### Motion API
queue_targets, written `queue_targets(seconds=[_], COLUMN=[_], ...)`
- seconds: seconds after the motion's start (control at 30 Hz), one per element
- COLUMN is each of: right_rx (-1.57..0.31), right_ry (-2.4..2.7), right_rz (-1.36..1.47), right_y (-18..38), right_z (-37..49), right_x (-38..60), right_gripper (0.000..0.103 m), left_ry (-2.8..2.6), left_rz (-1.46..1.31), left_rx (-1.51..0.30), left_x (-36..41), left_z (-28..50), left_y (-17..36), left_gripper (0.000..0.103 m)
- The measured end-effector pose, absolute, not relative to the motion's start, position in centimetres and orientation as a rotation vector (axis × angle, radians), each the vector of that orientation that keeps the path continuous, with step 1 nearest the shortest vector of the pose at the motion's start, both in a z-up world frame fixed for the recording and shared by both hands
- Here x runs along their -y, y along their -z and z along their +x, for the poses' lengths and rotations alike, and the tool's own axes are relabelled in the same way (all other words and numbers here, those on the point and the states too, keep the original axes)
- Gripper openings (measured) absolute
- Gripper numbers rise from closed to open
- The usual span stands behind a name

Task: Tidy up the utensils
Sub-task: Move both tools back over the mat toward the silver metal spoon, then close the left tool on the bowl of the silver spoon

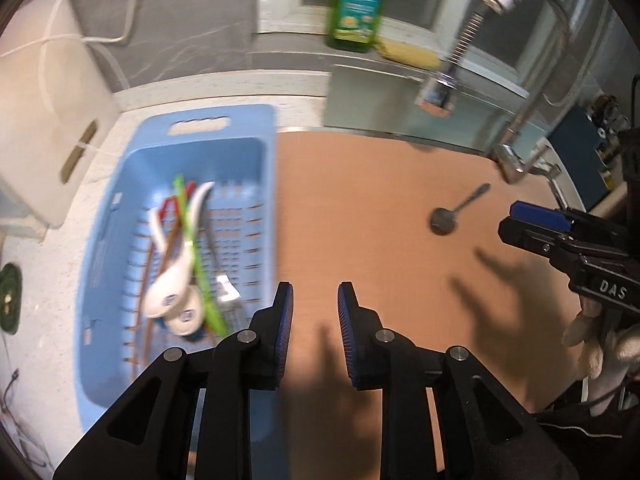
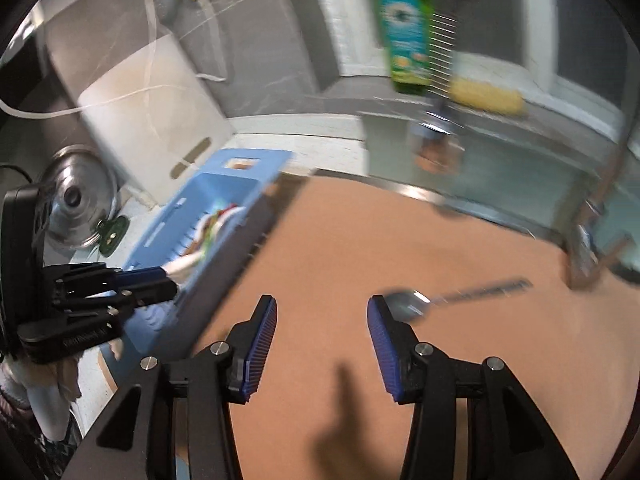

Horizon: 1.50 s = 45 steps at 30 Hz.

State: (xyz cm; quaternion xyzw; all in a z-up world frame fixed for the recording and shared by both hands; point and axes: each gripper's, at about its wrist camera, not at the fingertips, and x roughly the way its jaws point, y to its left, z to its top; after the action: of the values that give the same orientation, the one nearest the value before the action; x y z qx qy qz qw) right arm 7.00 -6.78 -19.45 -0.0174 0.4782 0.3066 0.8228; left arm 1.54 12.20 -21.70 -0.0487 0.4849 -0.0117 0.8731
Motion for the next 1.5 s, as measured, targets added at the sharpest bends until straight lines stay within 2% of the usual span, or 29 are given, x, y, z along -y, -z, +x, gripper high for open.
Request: queue_targets(seconds=[0.03,0.1,0.13,0.23,0.37,0.67,1.07,1.13,1.3,1.5], right_rx=[-1.034,-1.064,-1.074,-1.120,-1.167,-1.205,-1.222,-1.226,-1.231,-1.243], right_ry=[-0.633,-0.575,-0.552,-0.484,-0.420,-0.349,-0.297,-0.296,-0.295,-0.323], right_rz=[-0.019,0.012,0.030,0.083,0.124,0.228,0.287,0.293,0.298,0.346], right_y=[19.8,20.5,20.8,21.7,22.7,23.7,24.4,24.5,24.7,25.2], right_z=[7.2,7.7,7.9,8.4,8.4,7.8,7.3,7.5,7.9,9.5], right_x=[8.3,11.3,12.5,16.2,19.9,25.4,29.2,29.1,28.9,27.7], right_gripper=[0.044,0.055,0.055,0.055,0.055,0.055,0.055,0.055,0.055,0.055], left_ry=[0.035,0.071,0.088,0.157,0.243,0.366,0.373,0.381,0.406,0.413], left_rz=[-0.098,-0.086,-0.078,-0.047,-0.014,0.164,0.294,0.308,0.308,0.262], left_rx=[-1.013,-1.013,-1.016,-1.030,-1.059,-1.133,-1.195,-1.210,-1.224,-1.228], left_x=[-11.6,-10.0,-9.4,-6.9,-3.5,4.6,7.8,7.8,8.1,8.0], left_z=[1.7,2.4,2.8,4.3,7.1,13.8,18.0,17.9,17.3,15.4], left_y=[21.7,21.8,21.9,22.3,23.0,25.7,28.2,28.6,28.9,29.0], left_gripper=[0.021,0.021,0.021,0.022,0.028,0.028,0.028,0.027,0.017,0.016])
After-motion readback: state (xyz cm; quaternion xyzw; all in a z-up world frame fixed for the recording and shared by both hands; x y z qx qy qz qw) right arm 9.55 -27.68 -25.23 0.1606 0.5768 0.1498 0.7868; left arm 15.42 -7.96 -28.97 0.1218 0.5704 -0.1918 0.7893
